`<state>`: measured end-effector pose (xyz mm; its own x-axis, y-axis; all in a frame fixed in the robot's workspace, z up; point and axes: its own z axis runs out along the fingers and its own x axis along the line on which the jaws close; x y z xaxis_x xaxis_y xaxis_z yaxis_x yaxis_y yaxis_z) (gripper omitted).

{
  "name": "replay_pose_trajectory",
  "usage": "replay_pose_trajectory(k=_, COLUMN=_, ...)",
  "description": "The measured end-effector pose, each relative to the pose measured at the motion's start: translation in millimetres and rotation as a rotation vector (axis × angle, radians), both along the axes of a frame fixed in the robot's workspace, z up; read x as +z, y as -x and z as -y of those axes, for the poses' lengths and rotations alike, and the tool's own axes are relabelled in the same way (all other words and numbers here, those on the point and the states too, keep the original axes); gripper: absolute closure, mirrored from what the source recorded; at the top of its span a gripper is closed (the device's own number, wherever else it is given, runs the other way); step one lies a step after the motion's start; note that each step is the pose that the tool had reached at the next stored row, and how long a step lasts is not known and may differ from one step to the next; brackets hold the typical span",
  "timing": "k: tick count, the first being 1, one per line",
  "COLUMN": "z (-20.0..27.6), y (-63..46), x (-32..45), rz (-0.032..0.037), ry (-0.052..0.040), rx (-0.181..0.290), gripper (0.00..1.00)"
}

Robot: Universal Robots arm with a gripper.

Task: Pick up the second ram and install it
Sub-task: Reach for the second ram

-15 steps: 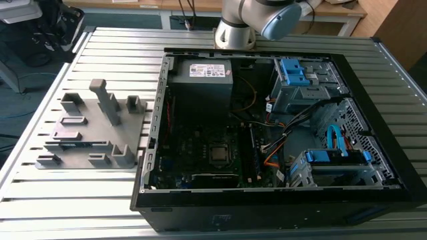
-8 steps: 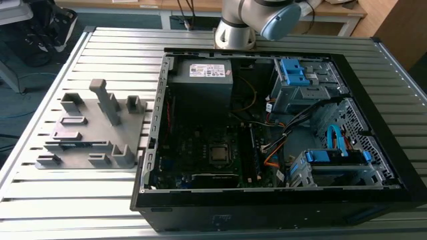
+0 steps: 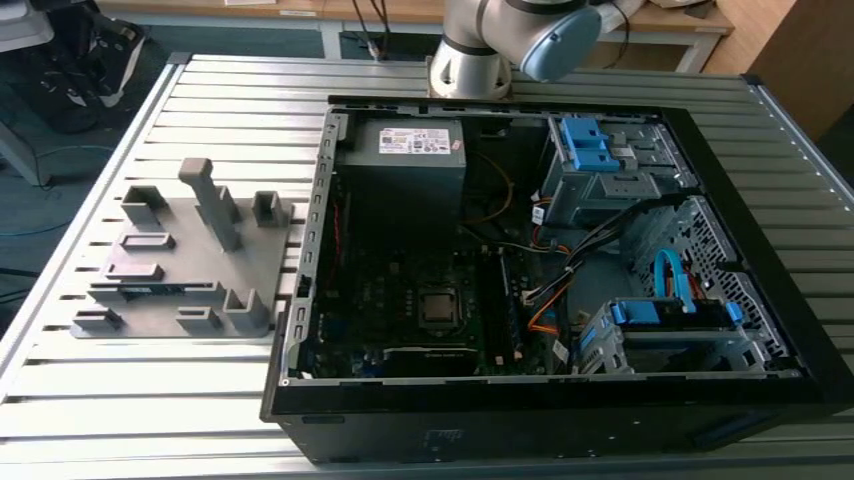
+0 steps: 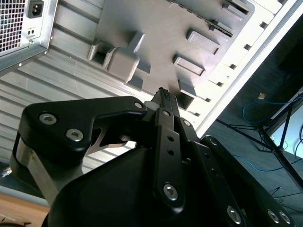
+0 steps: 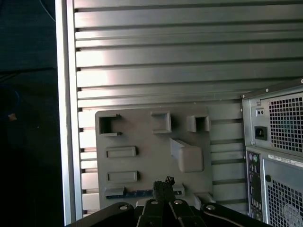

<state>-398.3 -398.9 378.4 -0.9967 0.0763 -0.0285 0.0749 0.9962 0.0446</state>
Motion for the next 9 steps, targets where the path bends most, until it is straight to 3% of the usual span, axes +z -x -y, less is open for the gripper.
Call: replay_pose_trajectory(k=9, z=0.0, y=5.2, x=-4.8, rz=0.0000, ry=0.0000, rx=0.000, gripper=0.90)
